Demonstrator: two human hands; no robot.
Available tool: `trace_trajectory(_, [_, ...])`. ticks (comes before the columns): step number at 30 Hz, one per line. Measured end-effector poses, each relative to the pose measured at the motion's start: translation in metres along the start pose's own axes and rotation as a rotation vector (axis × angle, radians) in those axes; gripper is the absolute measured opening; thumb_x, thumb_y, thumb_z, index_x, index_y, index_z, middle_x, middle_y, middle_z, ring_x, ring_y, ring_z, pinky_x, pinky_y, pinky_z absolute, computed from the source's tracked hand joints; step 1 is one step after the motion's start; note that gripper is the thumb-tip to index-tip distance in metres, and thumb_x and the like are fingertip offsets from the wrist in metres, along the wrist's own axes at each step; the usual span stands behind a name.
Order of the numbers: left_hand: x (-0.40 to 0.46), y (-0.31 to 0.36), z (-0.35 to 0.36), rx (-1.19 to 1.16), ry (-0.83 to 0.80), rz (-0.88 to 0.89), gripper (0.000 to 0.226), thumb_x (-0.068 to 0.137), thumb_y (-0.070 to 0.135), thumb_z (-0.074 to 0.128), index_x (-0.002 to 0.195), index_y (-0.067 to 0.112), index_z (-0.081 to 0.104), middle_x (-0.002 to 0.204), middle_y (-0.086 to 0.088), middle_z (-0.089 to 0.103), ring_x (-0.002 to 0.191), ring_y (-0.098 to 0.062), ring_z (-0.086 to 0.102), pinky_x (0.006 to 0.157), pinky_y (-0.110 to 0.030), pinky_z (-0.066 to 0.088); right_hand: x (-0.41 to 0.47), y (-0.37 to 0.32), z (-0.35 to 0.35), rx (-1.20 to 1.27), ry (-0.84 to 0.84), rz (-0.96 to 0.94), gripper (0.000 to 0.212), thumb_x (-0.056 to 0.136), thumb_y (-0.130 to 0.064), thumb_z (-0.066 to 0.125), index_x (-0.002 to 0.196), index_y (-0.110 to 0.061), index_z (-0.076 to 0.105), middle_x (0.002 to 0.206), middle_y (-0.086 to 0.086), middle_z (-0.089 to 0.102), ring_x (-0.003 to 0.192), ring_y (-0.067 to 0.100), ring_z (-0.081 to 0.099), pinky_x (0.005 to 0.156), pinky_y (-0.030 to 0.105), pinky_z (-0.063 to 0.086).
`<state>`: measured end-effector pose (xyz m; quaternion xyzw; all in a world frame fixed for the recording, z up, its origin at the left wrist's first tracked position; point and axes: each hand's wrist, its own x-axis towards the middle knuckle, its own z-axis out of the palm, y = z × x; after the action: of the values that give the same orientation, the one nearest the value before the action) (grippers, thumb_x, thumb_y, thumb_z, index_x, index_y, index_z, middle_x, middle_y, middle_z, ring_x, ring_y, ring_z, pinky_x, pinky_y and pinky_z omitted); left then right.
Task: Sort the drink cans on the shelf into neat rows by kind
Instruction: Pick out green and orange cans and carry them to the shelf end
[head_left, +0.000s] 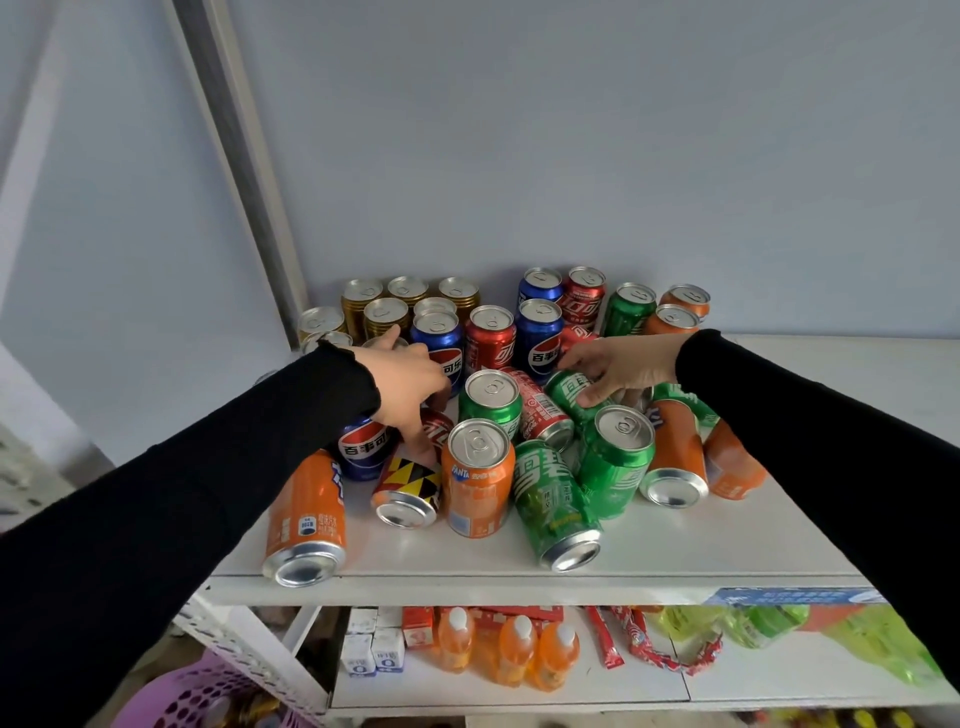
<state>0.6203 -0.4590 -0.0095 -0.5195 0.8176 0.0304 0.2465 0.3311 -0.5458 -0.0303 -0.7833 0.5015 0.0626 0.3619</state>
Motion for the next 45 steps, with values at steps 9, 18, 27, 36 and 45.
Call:
trace_trajectory(9, [-0.025, -0.01, 0.019, -0.087, 0.404, 0.014, 0.063, 0.067, 0.072, 0.073, 0.1, 0.033, 0.036, 0.1, 0.015, 0.04, 0.101, -0.011, 0.034, 0.121, -0.046, 0.012, -0.023, 0.004, 0.007, -0.065, 0.368, -0.143, 0.06, 0.079, -0.023, 0.084, 0.122, -0.028, 0.042, 0.114, -0.006, 0.056, 0.084, 0.015, 0.061, 0.067, 0.025, 0.047])
trace_trajectory(18, [-0.045, -0.01, 0.028, -0.053, 0.572, 0.041, 0.034, 0.083, 0.05, 0.072, 0.082, 0.035, 0.042, 0.091, 0.017, 0.045, 0.097, -0.01, 0.042, 0.121, -0.04, 0.016, -0.038, 0.027, 0.018, -0.133, 0.617, -0.211, 0.042, 0.075, -0.023, 0.086, 0.091, -0.025, 0.048, 0.108, -0.004, 0.048, 0.096, 0.023, 0.06, 0.082, 0.045, 0.055])
trace_trajectory(27, [-0.041, -0.014, -0.01, -0.405, 0.63, 0.104, 0.014, 0.09, 0.048, 0.065, 0.087, 0.035, 0.064, 0.089, 0.017, 0.061, 0.086, -0.002, 0.056, 0.078, -0.036, 0.048, -0.043, 0.046, 0.003, 0.305, 0.659, -0.273, 0.009, 0.091, -0.016, 0.072, 0.089, -0.023, 0.065, 0.084, 0.001, 0.07, 0.078, 0.021, 0.065, 0.076, 0.047, 0.055])
trace_trajectory(36, [0.015, 0.03, -0.064, -0.374, 0.508, 0.086, 0.035, 0.093, 0.051, 0.062, 0.121, 0.029, 0.065, 0.106, 0.011, 0.064, 0.096, -0.013, 0.059, 0.078, -0.031, 0.046, -0.044, 0.059, -0.022, 0.272, 0.682, -0.187, 0.013, 0.092, -0.014, 0.069, 0.091, -0.027, 0.067, 0.096, -0.006, 0.067, 0.085, 0.022, 0.067, 0.088, 0.045, 0.056])
trace_trajectory(45, [0.052, 0.066, -0.074, -0.31, 0.286, -0.14, 0.057, 0.09, 0.057, 0.065, 0.134, 0.022, 0.059, 0.127, 0.0, 0.062, 0.096, -0.014, 0.052, 0.074, -0.028, 0.038, -0.005, 0.043, -0.062, 0.04, 0.404, -0.174, 0.027, 0.095, -0.022, 0.067, 0.121, -0.017, 0.067, 0.117, -0.002, 0.069, 0.106, 0.015, 0.063, 0.101, 0.034, 0.048])
